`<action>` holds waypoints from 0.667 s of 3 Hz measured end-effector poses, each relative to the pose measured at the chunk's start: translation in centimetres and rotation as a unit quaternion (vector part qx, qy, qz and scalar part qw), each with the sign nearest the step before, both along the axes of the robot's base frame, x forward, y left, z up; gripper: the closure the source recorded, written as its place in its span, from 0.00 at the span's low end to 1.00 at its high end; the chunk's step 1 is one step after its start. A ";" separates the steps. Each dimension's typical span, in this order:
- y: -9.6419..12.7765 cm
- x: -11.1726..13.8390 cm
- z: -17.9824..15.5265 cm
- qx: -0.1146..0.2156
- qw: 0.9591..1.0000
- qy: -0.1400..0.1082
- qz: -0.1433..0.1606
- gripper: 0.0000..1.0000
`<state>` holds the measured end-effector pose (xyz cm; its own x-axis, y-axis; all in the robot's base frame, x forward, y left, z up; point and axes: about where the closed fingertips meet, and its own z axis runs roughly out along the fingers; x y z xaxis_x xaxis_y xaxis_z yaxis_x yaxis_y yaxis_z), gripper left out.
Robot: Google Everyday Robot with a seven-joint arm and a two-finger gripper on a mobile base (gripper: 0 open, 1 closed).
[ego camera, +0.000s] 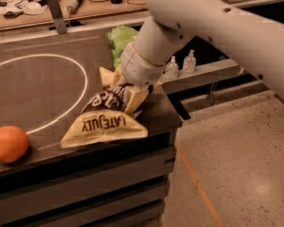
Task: Move brown chip bag near orange
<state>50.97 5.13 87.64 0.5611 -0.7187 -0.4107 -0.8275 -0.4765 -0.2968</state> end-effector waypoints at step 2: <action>-2.5 0.2 7.6 0.096 0.995 0.008 0.005 1.00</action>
Offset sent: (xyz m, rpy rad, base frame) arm -0.0006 -0.0347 0.1093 0.2689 0.0237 0.0148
